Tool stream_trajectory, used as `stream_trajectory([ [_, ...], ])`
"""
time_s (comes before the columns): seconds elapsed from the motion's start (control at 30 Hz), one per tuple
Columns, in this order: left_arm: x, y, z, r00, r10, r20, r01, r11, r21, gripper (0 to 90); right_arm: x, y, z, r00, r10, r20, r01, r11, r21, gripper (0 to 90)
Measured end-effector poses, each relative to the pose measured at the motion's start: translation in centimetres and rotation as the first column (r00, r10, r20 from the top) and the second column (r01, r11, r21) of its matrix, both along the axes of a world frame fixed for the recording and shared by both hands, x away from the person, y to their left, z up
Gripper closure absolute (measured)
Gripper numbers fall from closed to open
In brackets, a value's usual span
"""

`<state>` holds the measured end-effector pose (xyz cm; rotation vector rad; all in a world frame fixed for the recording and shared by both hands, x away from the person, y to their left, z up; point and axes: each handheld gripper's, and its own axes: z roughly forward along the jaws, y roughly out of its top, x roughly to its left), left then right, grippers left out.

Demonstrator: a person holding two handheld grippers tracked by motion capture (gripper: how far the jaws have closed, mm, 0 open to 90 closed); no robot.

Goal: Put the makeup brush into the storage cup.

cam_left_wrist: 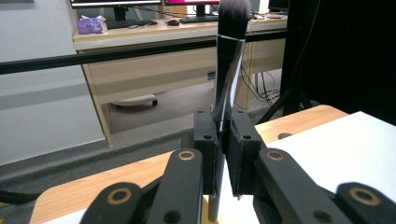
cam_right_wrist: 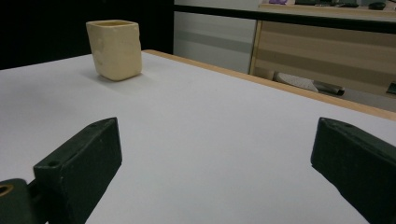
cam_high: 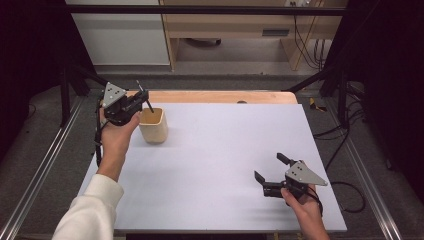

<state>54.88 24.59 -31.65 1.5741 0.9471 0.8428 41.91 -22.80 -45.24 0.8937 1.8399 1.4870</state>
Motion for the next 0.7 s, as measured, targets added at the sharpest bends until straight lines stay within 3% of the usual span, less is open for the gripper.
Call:
stream_trajectory([
  [0.23, 0.7, 0.8, -0.6, 0.9994, 0.034, 0.007, -0.034, 0.9992, -0.021, 83.5, -0.2, -0.2, -0.1, 0.9999, -0.014, -0.006, 0.014, 1.0, 0.005, 2.3],
  [0.7, 1.2, 1.0, -1.3, 0.9988, 0.049, -0.004, -0.049, 0.9984, -0.029, 83.5, -0.1, -0.2, -0.1, 0.9999, -0.012, -0.005, 0.012, 1.0, 0.003, 2.3],
])
